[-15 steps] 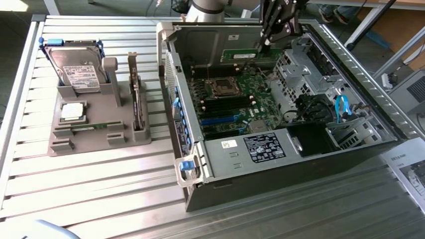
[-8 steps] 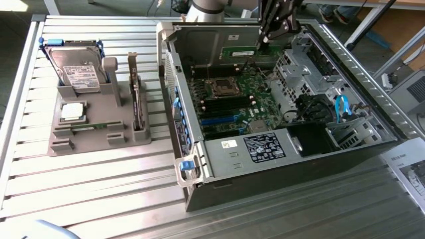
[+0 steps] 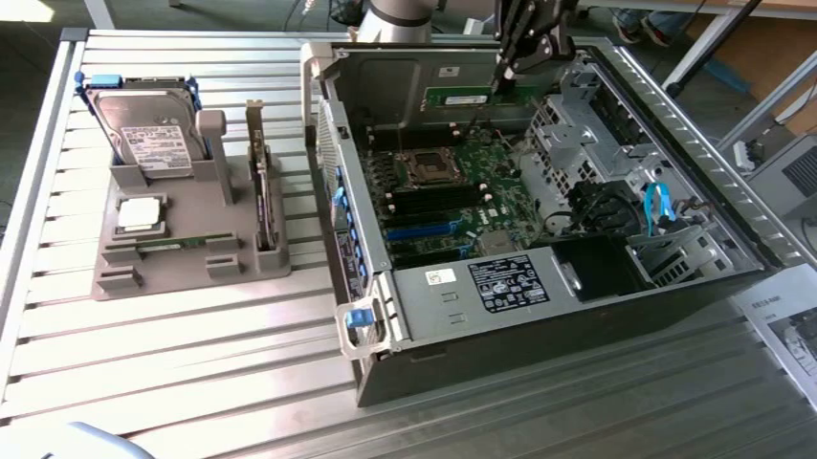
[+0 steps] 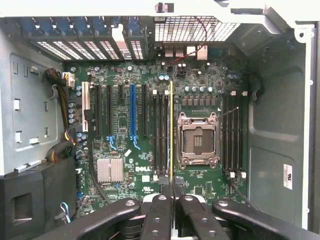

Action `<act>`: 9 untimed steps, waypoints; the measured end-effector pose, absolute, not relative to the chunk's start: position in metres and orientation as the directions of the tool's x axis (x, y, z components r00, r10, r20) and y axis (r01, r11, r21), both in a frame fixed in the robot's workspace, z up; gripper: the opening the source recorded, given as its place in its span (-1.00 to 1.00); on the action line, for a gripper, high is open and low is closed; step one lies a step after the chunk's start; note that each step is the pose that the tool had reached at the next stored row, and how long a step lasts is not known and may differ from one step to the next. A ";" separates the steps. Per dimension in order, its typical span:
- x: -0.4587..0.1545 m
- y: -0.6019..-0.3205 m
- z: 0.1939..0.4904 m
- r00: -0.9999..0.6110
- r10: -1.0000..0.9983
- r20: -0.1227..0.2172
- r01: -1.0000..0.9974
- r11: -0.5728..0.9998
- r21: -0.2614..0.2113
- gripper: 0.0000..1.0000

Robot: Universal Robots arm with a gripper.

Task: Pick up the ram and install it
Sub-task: 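Pick up the ram and move it above insertion slot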

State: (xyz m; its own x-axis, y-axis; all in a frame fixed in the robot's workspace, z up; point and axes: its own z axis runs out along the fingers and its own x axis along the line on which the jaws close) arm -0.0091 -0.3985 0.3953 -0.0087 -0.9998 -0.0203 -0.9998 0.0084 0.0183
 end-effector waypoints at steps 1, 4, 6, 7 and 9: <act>-0.009 -0.398 0.395 -0.009 -1.000 -0.020 -1.000 0.008 0.018 -0.76; -0.009 -0.398 0.392 -0.009 -1.000 -0.020 -1.000 0.008 0.018 -0.76; -0.009 -0.398 0.389 -0.009 -1.000 -0.020 -1.000 0.008 0.018 -0.76; -0.009 -0.398 0.388 -0.009 -1.000 -0.020 -1.000 0.008 0.018 -0.76; -0.009 -0.398 0.386 -0.009 -1.000 -0.020 -1.000 0.008 0.018 -0.76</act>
State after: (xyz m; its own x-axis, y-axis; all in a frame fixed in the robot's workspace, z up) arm -0.0091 -0.3985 0.3858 -0.0087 -0.9998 -0.0203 -0.9998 0.0083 0.0183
